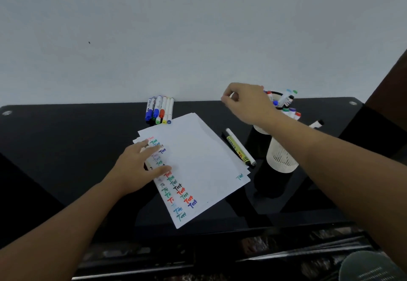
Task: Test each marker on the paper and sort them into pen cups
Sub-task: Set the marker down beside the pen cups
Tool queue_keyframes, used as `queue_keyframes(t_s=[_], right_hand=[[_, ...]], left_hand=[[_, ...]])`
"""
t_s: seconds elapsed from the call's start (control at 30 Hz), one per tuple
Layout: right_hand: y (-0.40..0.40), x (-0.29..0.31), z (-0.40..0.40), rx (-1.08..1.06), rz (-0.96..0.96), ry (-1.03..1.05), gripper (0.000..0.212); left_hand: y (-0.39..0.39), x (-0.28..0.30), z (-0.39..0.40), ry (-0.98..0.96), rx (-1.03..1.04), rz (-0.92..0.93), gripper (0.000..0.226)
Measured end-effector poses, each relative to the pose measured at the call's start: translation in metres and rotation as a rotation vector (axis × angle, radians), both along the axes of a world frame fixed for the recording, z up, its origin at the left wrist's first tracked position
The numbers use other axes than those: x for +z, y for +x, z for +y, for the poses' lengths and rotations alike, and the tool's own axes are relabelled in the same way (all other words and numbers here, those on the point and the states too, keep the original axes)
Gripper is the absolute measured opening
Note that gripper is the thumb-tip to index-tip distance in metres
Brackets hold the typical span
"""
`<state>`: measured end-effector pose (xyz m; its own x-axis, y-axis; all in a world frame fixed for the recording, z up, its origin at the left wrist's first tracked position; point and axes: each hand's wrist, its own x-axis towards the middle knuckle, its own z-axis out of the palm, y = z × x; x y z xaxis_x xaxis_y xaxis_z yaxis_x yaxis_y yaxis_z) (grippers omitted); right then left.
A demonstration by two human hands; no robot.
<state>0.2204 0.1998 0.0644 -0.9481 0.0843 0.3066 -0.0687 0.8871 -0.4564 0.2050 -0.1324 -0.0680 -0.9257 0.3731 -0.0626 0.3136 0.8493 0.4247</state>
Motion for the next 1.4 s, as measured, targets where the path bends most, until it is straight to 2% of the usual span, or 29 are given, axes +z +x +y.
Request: queue_keyframes(t_s=[0.1, 0.23, 0.43, 0.6, 0.7, 0.87, 0.97, 1.1, 1.2, 1.33, 1.4], right_hand=[[-0.012, -0.022, -0.031, 0.144, -0.107, 0.121, 0.016], [-0.041, -0.058, -0.061, 0.251, -0.238, 0.253, 0.036], [-0.089, -0.096, -0.09, 0.256, -0.286, 0.402, 0.054], [-0.12, -0.109, -0.111, 0.253, -0.276, 0.512, 0.066], [-0.126, -0.117, -0.117, 0.261, -0.242, 0.567, 0.063], [-0.127, -0.117, -0.114, 0.327, -0.069, 0.623, 0.03], [-0.127, -0.116, -0.11, 0.348, -0.004, 0.599, 0.036], [-0.134, -0.121, -0.108, 0.334, -0.099, 0.674, 0.055], [-0.137, -0.121, -0.11, 0.363, -0.089, 0.725, 0.046], [-0.141, -0.117, -0.106, 0.463, 0.111, 0.818, 0.024], [-0.143, -0.117, -0.101, 0.49, 0.227, 0.84, 0.019]], left_hand=[[-0.002, -0.01, -0.013, -0.038, -0.01, 0.005, 0.11], [0.003, -0.015, -0.013, -0.033, -0.014, 0.105, 0.094], [0.0, -0.024, -0.015, -0.01, -0.02, 0.113, 0.106], [-0.003, -0.028, -0.02, -0.003, -0.001, 0.123, 0.105], [-0.004, -0.03, -0.022, 0.0, 0.004, 0.136, 0.11], [-0.006, -0.027, -0.021, -0.008, 0.012, 0.114, 0.106], [-0.007, -0.027, -0.022, -0.013, 0.012, 0.111, 0.102], [-0.005, -0.03, -0.021, -0.013, 0.014, 0.109, 0.101], [-0.005, -0.03, -0.021, -0.006, 0.019, 0.113, 0.1], [-0.006, -0.029, -0.021, 0.0, 0.021, 0.12, 0.1], [-0.006, -0.029, -0.021, -0.005, 0.021, 0.117, 0.099]])
